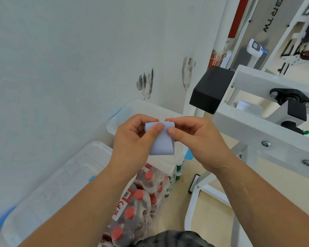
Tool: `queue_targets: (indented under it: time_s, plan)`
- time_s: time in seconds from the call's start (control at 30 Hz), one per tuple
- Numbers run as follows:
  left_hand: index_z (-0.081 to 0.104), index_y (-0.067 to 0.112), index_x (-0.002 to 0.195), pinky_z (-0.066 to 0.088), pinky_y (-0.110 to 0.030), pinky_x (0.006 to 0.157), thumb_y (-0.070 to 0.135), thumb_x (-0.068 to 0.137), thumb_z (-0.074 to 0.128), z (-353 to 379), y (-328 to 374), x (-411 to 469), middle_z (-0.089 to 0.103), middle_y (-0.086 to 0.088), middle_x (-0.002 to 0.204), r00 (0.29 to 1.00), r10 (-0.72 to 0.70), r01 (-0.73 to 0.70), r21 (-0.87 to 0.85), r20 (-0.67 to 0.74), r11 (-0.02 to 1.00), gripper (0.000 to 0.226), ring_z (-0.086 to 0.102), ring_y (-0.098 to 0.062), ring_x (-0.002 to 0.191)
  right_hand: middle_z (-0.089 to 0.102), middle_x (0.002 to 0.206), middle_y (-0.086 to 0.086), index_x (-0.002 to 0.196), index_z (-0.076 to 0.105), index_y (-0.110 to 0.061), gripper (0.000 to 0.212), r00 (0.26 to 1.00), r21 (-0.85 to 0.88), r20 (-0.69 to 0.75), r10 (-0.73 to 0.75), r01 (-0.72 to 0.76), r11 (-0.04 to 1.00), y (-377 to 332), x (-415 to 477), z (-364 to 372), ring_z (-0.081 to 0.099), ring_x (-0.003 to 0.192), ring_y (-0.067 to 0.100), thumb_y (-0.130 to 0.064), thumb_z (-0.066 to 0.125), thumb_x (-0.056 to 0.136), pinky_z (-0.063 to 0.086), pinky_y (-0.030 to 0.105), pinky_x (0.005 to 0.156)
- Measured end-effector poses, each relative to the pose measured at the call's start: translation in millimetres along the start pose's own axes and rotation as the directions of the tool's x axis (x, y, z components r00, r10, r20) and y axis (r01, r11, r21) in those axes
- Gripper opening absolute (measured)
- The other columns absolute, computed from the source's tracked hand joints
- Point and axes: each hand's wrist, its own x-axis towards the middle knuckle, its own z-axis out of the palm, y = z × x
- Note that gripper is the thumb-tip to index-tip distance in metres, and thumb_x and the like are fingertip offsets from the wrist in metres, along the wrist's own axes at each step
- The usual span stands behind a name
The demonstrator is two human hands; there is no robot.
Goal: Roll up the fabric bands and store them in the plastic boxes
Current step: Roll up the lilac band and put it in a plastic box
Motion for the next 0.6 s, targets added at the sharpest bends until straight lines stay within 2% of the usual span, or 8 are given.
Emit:
queue_targets:
  time_s: [0.1, 0.2, 0.3, 0.37, 0.47, 0.6]
  plan:
    - [0.068, 0.02, 0.097, 0.054, -0.021, 0.066, 0.017, 0.095, 0.066, 1.8, 0.8, -1.8, 0.069, 0.013, 0.091, 0.999, 0.008, -0.006, -0.035, 0.046, 0.999, 0.005, 0.066, -0.004, 0.081, 0.079, 0.099, 0.001, 0.109, 0.076, -0.01, 0.019, 0.999, 0.013, -0.043, -0.022, 0.023, 1.0, 1.4, -0.5, 2.6, 0.075, 0.093, 0.015, -0.01, 0.07, 0.091, 0.06, 0.027, 0.08]
    - [0.068, 0.024, 0.11, 0.055, -0.02, 0.074, 0.019, 0.093, 0.066, 1.8, 2.5, -4.8, 0.07, 0.013, 0.104, 0.989, 0.032, -0.031, -0.01, 0.144, 0.999, 0.018, 0.067, -0.007, 0.095, 0.078, 0.088, 0.002, 0.104, 0.077, -0.011, 0.015, 0.993, 0.004, -0.12, -0.023, 0.023, 1.0, 2.3, -1.0, 7.3, 0.075, 0.082, 0.019, -0.016, 0.071, 0.091, 0.062, 0.032, 0.074]
    - [0.062, 0.026, 0.119, 0.057, -0.02, 0.076, 0.015, 0.093, 0.068, 0.6, 2.8, -6.5, 0.066, 0.014, 0.111, 0.976, 0.031, -0.043, 0.052, 0.217, 0.998, 0.029, 0.066, -0.009, 0.101, 0.074, 0.074, 0.005, 0.109, 0.072, -0.016, 0.017, 0.985, 0.018, -0.174, -0.02, 0.023, 1.0, -0.1, -1.0, 9.3, 0.07, 0.066, 0.016, -0.017, 0.069, 0.093, 0.059, 0.028, 0.066]
    - [0.063, 0.025, 0.115, 0.057, -0.022, 0.074, 0.012, 0.092, 0.069, 0.0, 3.3, -6.1, 0.067, 0.014, 0.104, 0.974, 0.044, -0.064, 0.081, 0.223, 0.995, 0.027, 0.068, -0.01, 0.094, 0.072, 0.07, 0.006, 0.106, 0.071, -0.017, 0.012, 0.984, 0.016, -0.178, -0.033, 0.037, 0.999, -2.1, -2.6, 10.7, 0.067, 0.06, 0.016, -0.018, 0.067, 0.095, 0.057, 0.024, 0.061]
    - [0.07, 0.024, 0.102, 0.053, -0.017, 0.07, 0.021, 0.084, 0.078, -1.7, 4.0, -3.0, 0.07, 0.015, 0.09, 0.985, 0.078, -0.108, 0.2, 0.153, 0.974, 0.02, 0.067, -0.008, 0.086, 0.072, 0.07, -0.003, 0.098, 0.077, -0.016, 0.013, 0.984, -0.002, -0.17, -0.057, 0.057, 0.998, -0.7, -6.3, 11.5, 0.066, 0.061, 0.011, -0.018, 0.063, 0.097, 0.055, 0.021, 0.061]
    - [0.074, 0.026, 0.086, 0.048, -0.017, 0.061, 0.036, 0.075, 0.085, -9.6, 5.6, 3.4, 0.068, 0.013, 0.077, 0.982, 0.146, -0.182, 0.404, 0.119, 0.896, 0.019, 0.063, -0.007, 0.074, 0.075, 0.078, -0.011, 0.113, 0.076, -0.018, 0.022, 0.995, -0.051, -0.078, -0.064, 0.06, 0.997, 2.7, -10.1, 8.8, 0.069, 0.072, 0.007, -0.012, 0.064, 0.096, 0.055, 0.019, 0.07]
